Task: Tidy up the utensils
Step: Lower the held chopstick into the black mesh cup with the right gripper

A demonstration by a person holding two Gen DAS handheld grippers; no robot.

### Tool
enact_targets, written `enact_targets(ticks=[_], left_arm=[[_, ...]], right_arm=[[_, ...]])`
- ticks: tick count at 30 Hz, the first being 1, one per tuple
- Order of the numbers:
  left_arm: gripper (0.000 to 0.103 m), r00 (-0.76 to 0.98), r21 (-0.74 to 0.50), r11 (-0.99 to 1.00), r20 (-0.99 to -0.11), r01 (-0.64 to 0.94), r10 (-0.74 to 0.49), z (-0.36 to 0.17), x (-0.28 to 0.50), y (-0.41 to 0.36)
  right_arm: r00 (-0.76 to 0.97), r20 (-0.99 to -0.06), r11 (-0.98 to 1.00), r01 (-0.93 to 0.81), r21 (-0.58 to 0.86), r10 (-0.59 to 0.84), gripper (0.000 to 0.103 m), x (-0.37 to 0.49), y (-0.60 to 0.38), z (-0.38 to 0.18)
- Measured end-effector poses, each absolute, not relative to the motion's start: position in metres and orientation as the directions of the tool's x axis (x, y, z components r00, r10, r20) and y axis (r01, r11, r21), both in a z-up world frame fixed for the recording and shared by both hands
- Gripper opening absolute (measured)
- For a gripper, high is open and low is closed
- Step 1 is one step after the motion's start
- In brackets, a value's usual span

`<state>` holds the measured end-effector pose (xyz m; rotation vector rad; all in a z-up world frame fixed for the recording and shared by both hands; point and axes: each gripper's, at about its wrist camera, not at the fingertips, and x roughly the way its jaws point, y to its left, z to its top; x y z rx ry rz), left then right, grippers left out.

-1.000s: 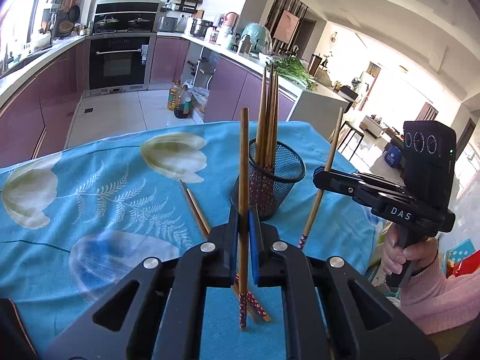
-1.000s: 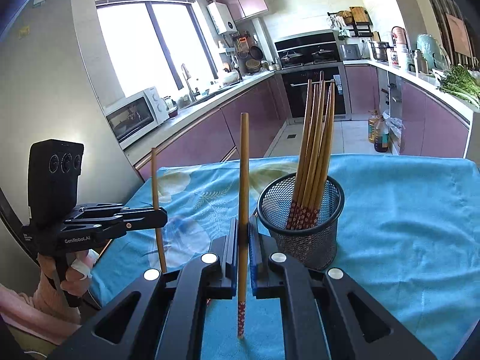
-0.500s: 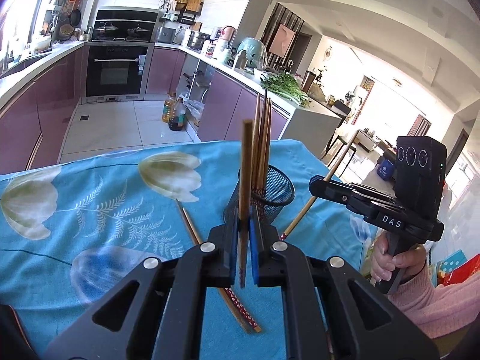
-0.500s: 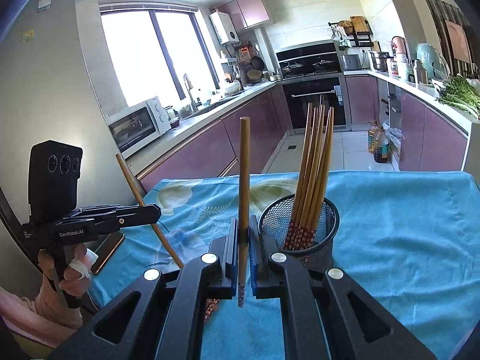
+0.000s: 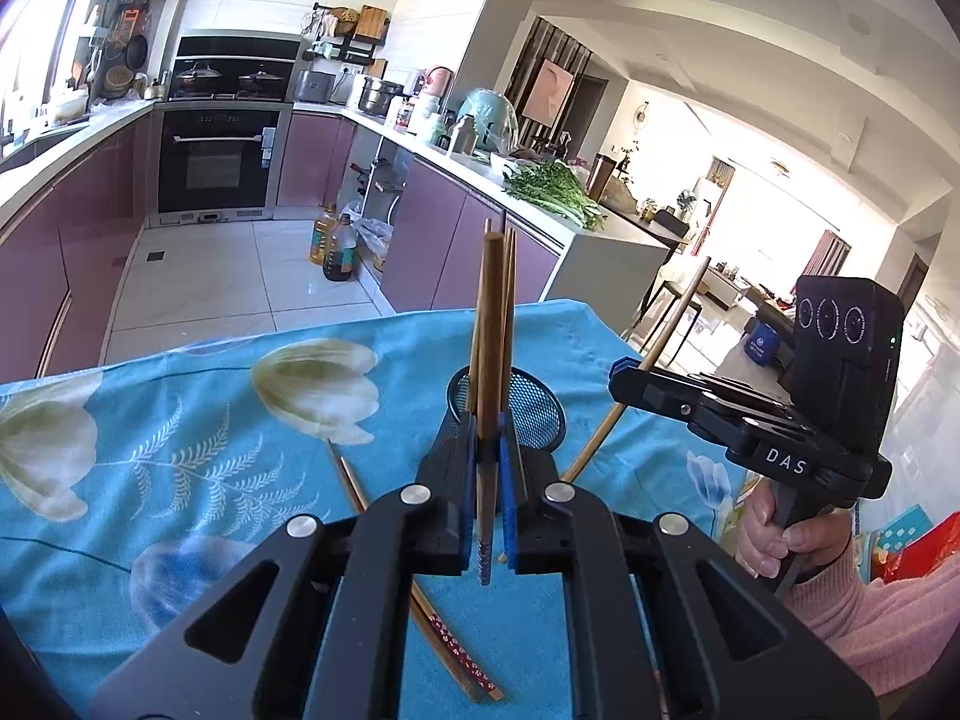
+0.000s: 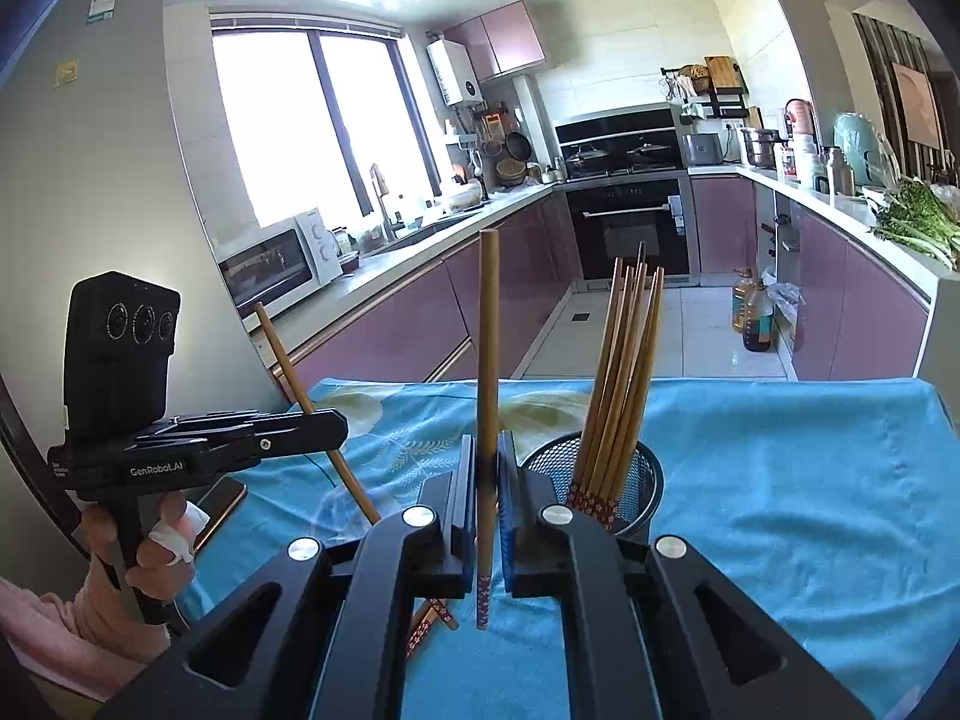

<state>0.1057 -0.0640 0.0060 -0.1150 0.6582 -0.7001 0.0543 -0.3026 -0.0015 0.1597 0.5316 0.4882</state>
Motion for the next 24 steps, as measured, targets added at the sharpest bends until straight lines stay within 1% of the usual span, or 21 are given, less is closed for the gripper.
enact_targets(ticks=[10, 24], left_arm=[[0.008, 0.579, -0.282, 0.764, -0.516, 0.580, -0.631, 0.016, 0.110, -0.078], [0.008, 0.582, -0.251, 0.763, -0.520, 0.596, -0.625, 0.023, 0.115, -0.093]], right_arm=[[0.770, -0.423, 0.879, -0.407, 0.250, 0.477, 0.006, 0.055, -0.306, 0.008], [0.773, -0.421, 0.880, -0.407, 0.244, 0.475, 0.006, 0.059, -0.306, 0.009]])
